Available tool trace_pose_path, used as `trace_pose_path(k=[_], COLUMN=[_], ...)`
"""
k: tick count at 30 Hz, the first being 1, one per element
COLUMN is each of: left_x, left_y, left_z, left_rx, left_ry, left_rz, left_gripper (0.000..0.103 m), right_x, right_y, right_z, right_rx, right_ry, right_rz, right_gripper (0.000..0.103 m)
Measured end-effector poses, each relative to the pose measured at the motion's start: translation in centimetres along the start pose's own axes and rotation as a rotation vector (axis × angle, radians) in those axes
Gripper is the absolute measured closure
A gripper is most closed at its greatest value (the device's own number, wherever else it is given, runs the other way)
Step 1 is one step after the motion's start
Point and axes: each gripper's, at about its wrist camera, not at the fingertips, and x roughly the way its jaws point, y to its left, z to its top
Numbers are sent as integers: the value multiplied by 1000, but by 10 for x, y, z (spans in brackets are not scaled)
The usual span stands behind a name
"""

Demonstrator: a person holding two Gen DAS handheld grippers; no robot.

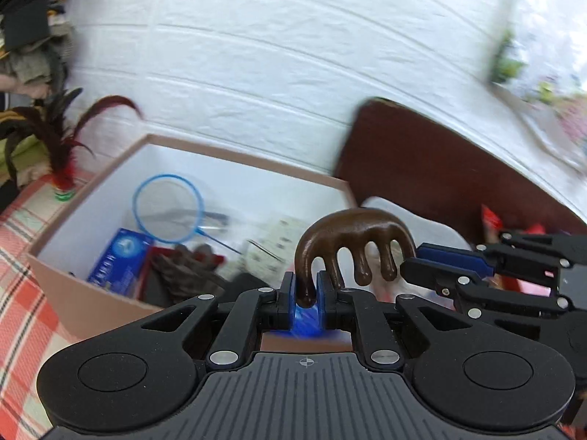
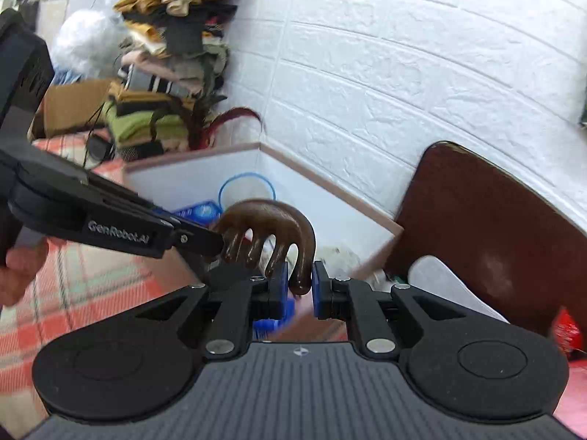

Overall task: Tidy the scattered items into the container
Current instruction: 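Carry the claw clip with the left gripper over the box, then open the left gripper to drop the claw clip into the box, then return the left tool to the table and grasp the red tape roll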

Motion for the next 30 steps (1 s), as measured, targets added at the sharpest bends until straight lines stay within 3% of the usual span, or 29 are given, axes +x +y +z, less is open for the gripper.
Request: trace_pose_path(k=[1, 2, 3, 4, 6, 9, 20, 30], left_x=[6, 11, 13, 12, 9, 11, 7, -21], left_y=[6, 11, 16, 18, 23, 23, 7, -23], left_z=[2, 3, 2, -1, -7, -14, -22, -42], left_rx=[-17, -41, -73, -99, -135, -88, -32, 34], left_ry=[-4, -4, -7, -21, -48, -44, -35, -19], left_rz=[1, 5, 17, 31, 42, 46, 61, 68], left_gripper=[64, 35, 20, 7, 6, 5, 5, 5], right_x=[9, 19, 28, 35, 37, 38, 25, -21], right_y=[0, 0, 1, 2, 3, 1, -15, -20], right_z=[1, 0, 0, -3, -9, -17, -25, -39], right_rx=[11, 20, 29, 39, 51, 78, 156, 185], right_ry=[-12, -9, -4, 11, 20, 34, 32, 13], right_rz=[4, 13, 18, 8, 14, 26, 35, 58], right_gripper=[82, 54, 37, 26, 29, 28, 15, 5])
